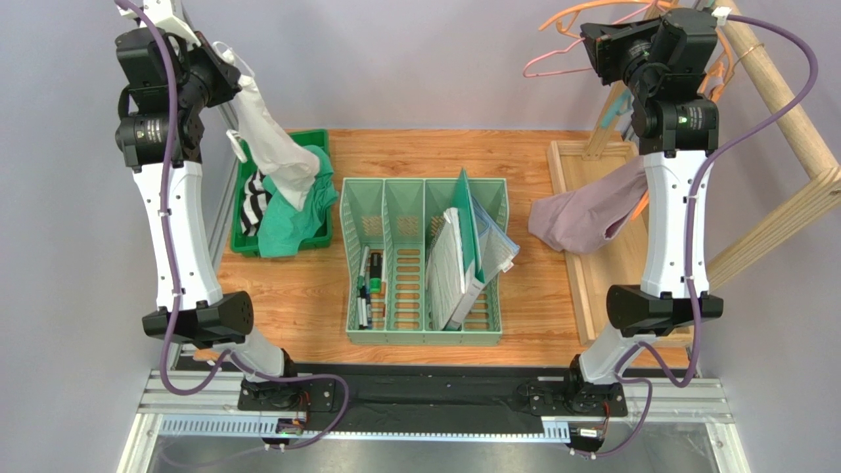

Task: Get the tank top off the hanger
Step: Place the tank top in the bin, then place the hanger at the clothesline.

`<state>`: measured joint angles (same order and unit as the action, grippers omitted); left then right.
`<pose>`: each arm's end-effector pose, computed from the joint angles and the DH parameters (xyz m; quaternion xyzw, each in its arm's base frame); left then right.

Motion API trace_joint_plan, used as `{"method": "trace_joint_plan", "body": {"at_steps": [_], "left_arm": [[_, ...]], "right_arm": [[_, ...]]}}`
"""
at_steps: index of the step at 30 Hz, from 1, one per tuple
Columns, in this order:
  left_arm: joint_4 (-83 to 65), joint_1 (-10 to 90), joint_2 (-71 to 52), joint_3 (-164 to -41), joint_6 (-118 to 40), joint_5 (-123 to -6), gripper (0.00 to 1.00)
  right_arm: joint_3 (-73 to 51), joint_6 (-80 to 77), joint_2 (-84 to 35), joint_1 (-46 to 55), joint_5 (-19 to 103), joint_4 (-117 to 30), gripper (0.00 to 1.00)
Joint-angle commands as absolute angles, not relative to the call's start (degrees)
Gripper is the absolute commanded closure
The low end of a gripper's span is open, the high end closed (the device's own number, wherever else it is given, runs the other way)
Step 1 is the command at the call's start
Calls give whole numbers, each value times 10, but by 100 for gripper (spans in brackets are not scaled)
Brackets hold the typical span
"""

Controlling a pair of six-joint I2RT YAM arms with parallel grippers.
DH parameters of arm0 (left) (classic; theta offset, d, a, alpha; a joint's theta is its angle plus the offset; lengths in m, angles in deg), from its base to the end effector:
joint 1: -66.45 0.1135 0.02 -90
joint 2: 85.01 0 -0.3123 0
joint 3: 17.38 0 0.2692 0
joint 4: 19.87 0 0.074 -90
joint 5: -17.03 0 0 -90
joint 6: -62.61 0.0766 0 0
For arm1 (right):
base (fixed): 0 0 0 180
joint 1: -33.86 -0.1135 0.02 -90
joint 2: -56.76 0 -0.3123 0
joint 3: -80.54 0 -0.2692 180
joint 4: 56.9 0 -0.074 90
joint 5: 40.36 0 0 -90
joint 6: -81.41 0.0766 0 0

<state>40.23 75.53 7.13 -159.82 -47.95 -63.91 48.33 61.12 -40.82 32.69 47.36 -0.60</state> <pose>0.3486 0.0435 0.6072 -0.1459 0.7502 -0.1243 0.6328 0.3830 0.0109 0.6140 0.4077 0.6219 0.3996 0.5360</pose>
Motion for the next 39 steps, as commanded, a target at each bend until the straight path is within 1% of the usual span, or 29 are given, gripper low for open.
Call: {"method": "trace_joint_plan", "body": {"at_steps": [1,2,3,6,7,12,15,16,18,19,20,21,22,26,29,31,32,33,35,36,37,38,39], "left_arm": [[370,761,73,-1547,-494,-608,100],[366,761,67,-1519,-501,-608,100],[349,762,48,-1454,-511,-615,100],[335,762,31,-1348,-542,-644,100],[341,762,38,-1338,-543,-644,100],[411,763,122,-1363,-554,-682,100],[444,764,170,-1408,-558,-673,99],[455,764,178,-1421,-560,-672,88],[469,764,176,-1430,-573,-675,71],[468,764,169,-1426,-577,-681,44],[469,764,161,-1416,-581,-688,25],[473,764,141,-1414,-587,-703,9],[478,763,131,-1412,-590,-709,1],[512,762,78,-1409,-617,-718,1],[508,759,16,-1386,-648,-666,1],[452,743,-41,-1364,-672,-581,2],[361,729,-81,-1331,-677,-547,5],[320,687,-95,-1322,-683,-502,6],[238,631,-110,-1336,-675,-484,6],[227,572,-104,-1354,-666,-484,6],[224,543,-95,-1379,-655,-483,6],[218,513,-81,-1432,-627,-479,6],[217,453,-47,-1461,-612,-474,6]], "right_arm": [[483,622,-383,333,456,-39,100],[481,624,-385,333,453,-40,100],[481,629,-387,333,444,-39,100],[475,638,-387,333,426,-44,100],[473,639,-386,333,422,-45,100],[450,647,-376,332,398,-57,100],[437,651,-366,333,390,-60,100],[434,652,-361,333,390,-60,100],[431,652,-354,333,389,-61,100],[426,653,-353,333,387,-64,100],[424,657,-352,333,386,-67,100],[422,659,-351,333,380,-70,100],[419,661,-351,333,378,-75,100],[416,667,-353,331,378,-82,100],[417,666,-359,329,380,-82,100],[414,666,-361,328,378,-82,100],[414,663,-364,327,377,-81,100],[416,656,-365,326,376,-77,100],[414,651,-366,325,372,-67,100],[407,650,-364,324,366,-67,100],[401,646,-361,320,363,-70,100],[398,643,-360,317,361,-71,100],[395,641,-356,316,359,-68,100]]}}
